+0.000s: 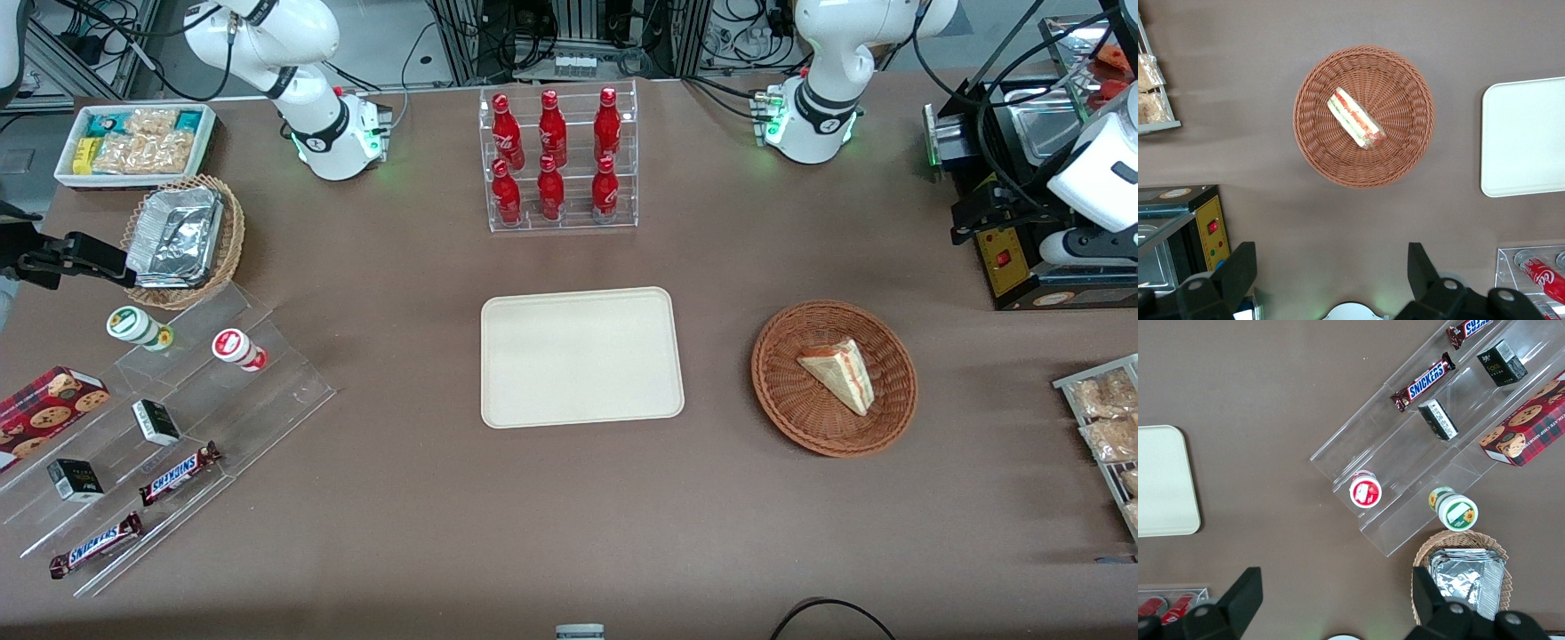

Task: Place sandwich from basket to tray
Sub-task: 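Move the left gripper over the wicker basket and lower onto the sandwich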

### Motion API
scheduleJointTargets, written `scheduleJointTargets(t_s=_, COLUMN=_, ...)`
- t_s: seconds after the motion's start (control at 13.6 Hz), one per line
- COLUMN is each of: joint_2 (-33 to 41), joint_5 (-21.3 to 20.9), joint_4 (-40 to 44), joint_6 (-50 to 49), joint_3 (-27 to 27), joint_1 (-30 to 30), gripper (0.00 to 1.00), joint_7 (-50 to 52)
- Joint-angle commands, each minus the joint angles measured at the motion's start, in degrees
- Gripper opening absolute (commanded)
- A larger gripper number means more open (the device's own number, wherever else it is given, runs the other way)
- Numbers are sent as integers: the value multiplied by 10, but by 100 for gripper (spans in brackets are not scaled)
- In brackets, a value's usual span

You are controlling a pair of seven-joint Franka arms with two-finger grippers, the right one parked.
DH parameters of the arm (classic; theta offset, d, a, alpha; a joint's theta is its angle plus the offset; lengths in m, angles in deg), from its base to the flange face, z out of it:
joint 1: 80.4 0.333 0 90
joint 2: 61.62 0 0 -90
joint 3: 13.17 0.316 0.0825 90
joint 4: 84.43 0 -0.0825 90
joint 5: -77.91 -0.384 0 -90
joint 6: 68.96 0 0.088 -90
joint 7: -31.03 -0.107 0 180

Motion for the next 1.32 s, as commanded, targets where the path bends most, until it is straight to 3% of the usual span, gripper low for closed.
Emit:
scheduleJointTargets(t_s=0.0, joint_2=9, joint_5=-12, joint_4=-8, joint_6=-12, joint_3=0, joint_1=-4, gripper=100, joint_7=28)
scheduleJointTargets(t_s=0.51, joint_2=-39, joint_5=-34, joint_4=-44, joint_6=68, joint_3=-2, joint_1=-9, gripper=100, joint_7=65)
scheduleJointTargets(t_s=0.88, joint_2=-27, joint_5=-30, joint_4=-229, joint_6=303, joint_3=-4, joint_1=-13, gripper=100, joint_7=164)
scheduleJointTargets(t_s=1.25, joint_2=-26, joint_5=-26, joint_4=-350, joint_6=439, joint_3=-5, joint_1=-14, gripper=100, joint_7=322)
